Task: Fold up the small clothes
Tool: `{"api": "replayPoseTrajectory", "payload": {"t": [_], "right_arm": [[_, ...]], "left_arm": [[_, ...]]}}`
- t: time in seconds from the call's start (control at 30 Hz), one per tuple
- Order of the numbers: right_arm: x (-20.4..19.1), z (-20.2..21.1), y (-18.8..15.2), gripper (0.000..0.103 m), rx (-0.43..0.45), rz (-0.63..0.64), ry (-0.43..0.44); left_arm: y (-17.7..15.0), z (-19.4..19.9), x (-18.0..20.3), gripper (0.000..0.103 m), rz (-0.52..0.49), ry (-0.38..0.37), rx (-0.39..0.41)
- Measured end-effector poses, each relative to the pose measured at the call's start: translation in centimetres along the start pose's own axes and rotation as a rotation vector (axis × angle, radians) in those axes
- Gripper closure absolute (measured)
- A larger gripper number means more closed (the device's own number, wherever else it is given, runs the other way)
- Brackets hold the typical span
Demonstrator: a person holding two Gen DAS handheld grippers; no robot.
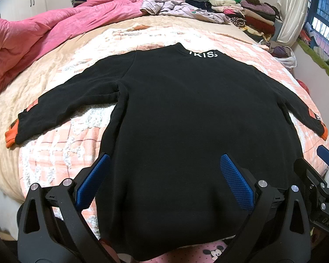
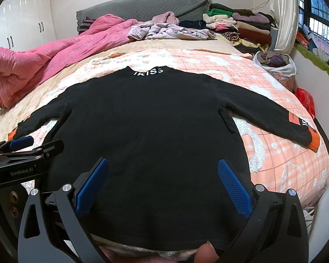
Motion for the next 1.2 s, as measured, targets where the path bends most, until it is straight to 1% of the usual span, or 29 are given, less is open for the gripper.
{"api": "replayPoseTrajectory", "payload": {"t": [0.77, 1.2], "right_arm": [[-0.19, 0.07, -0.03, 0.004, -0.001, 0.004, 0.000], [-0.28, -0.22, 0.17, 0.004, 0.000, 0.003, 0.000]], "left_arm": [[-0.04, -0.24, -0.26, 0.009, 0.001, -0.003, 0.009], [0.10, -0.46, -0.20, 0.009, -0.009, 0.009, 0.019]]}}
Point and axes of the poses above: each gripper's, at about its wrist camera, not at the fingertips, and z roughly against the way its jaws point, x to its right, y to its top, the point moved 3 cm from there along -z, roughly the way its jaws point, and after that the axes turned 11 degrees about x, right-handed, at the moved point
